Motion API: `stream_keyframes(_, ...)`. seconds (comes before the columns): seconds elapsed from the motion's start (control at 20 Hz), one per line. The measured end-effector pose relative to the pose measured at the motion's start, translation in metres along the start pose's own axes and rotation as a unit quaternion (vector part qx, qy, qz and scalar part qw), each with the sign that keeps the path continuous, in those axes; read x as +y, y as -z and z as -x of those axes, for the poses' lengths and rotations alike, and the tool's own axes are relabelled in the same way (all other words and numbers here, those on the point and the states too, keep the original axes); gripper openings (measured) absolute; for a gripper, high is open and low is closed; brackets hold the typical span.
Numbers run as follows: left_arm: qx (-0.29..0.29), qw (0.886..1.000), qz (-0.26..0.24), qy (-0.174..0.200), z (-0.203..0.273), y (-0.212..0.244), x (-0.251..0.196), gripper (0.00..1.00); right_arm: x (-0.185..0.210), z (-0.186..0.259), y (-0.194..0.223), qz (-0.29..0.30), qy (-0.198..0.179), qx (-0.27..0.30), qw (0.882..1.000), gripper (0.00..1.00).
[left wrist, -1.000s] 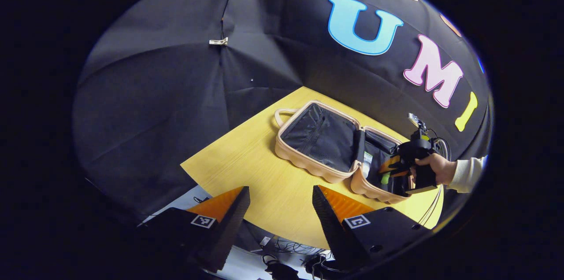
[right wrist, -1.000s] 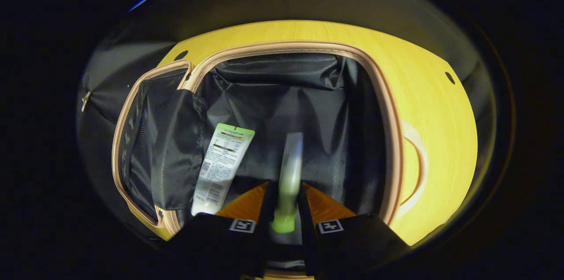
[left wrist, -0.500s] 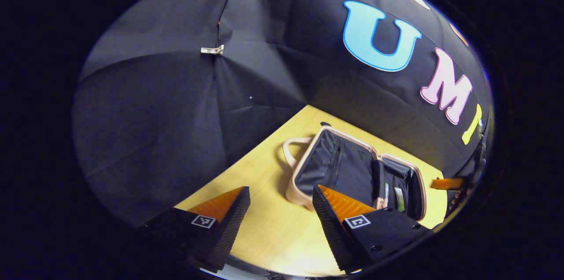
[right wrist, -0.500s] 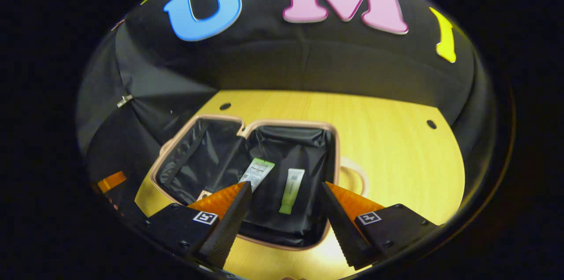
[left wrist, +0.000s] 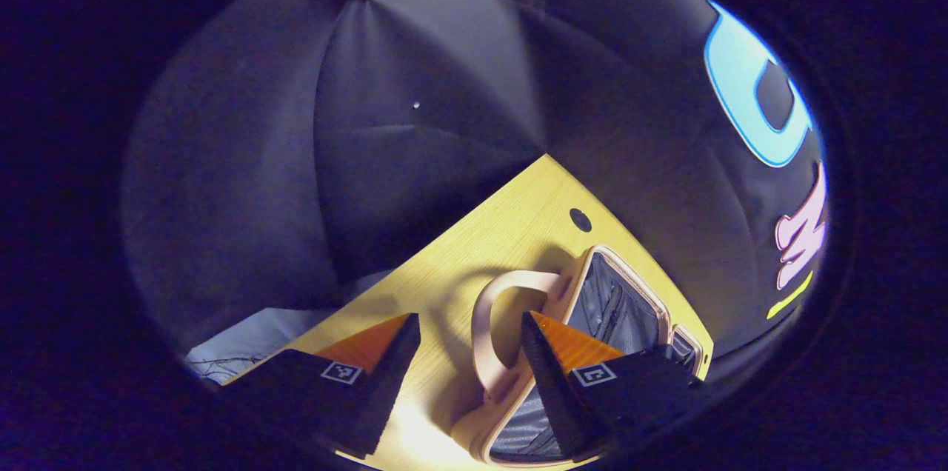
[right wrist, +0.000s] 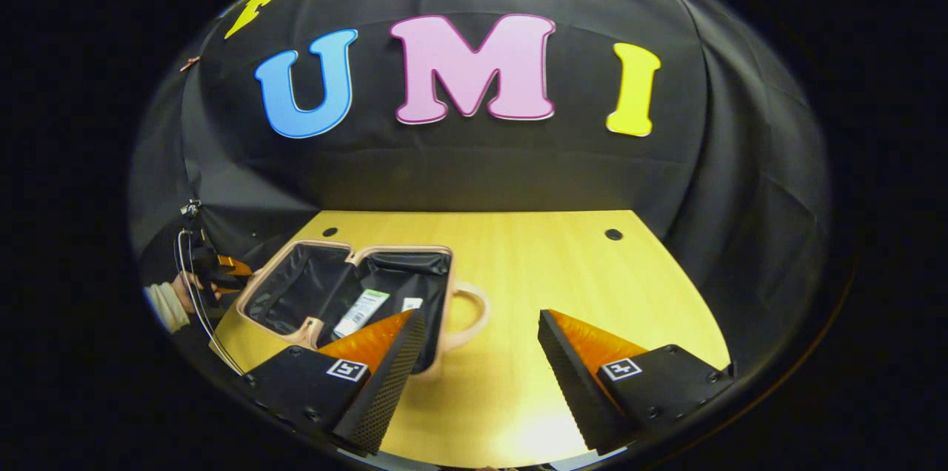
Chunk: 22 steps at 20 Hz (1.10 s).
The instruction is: First open the suitcase, pack the skin care products into it, and then close the suitcase.
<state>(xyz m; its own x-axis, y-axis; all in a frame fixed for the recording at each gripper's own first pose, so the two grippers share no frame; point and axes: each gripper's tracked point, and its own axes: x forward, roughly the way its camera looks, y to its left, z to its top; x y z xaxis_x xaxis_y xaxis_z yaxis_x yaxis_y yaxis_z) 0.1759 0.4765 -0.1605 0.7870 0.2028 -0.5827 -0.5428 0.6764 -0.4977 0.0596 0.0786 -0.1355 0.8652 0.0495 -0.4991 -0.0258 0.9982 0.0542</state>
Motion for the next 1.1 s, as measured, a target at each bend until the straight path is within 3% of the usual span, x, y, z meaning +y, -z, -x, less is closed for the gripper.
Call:
stream_keyframes(0.1, 0.025, 0.999, 0.023, 0.005, -0.019, 0.007, -0.002, 0.82, -0.024, 0.017, 0.011, -0.004, 0.022, 0.007, 1.000, 0.98)
stream_keyframes(0.15, 0.034, 0.999, 0.030, 0.000, -0.028, 0.010, 0.003, 0.70, -0.035, 0.021, 0.015, -0.008, 0.034, 0.011, 0.999, 0.97)
stream_keyframes(0.2, 0.045, 0.998, 0.040, 0.002, -0.035, 0.014, 0.004, 0.75, -0.044, 0.023, 0.019, -0.015, 0.042, 0.017, 0.999, 0.98)
stream_keyframes(0.25, 0.052, 0.997, 0.054, 0.019, -0.032, 0.014, -0.002, 0.70, -0.050, 0.023, 0.025, -0.019, 0.047, 0.026, 0.998, 0.98)
stream_keyframes(0.3, 0.057, 0.996, 0.065, 0.025, -0.038, 0.016, -0.001, 0.70, -0.058, 0.023, 0.030, -0.019, 0.053, 0.035, 0.998, 0.98)
stream_keyframes(0.45, 0.058, 0.996, 0.063, 0.031, -0.032, 0.015, -0.008, 0.19, -0.077, 0.018, 0.025, -0.020, 0.057, 0.039, 0.997, 0.98)
stream_keyframes(0.55, 0.039, 0.998, 0.034, 0.028, -0.018, 0.008, -0.021, 0.12, -0.084, 0.011, 0.018, -0.019, 0.050, 0.033, 0.998, 0.98)
stream_keyframes(0.75, -0.035, 0.998, -0.039, 0.030, 0.043, -0.030, -0.070, 0.06, -0.095, -0.010, 0.003, -0.005, 0.021, 0.013, 1.000, 0.98)
stream_keyframes(0.9, -0.090, 0.990, -0.072, 0.075, 0.132, -0.054, -0.162, 0.06, -0.100, -0.027, -0.010, -0.003, -0.018, 0.003, 1.000, 0.98)
stream_keyframes(1.1, -0.109, 0.971, -0.133, 0.164, 0.214, 0.002, -0.302, 0.06, -0.114, -0.043, -0.039, 0.006, -0.050, -0.028, 0.998, 0.98)
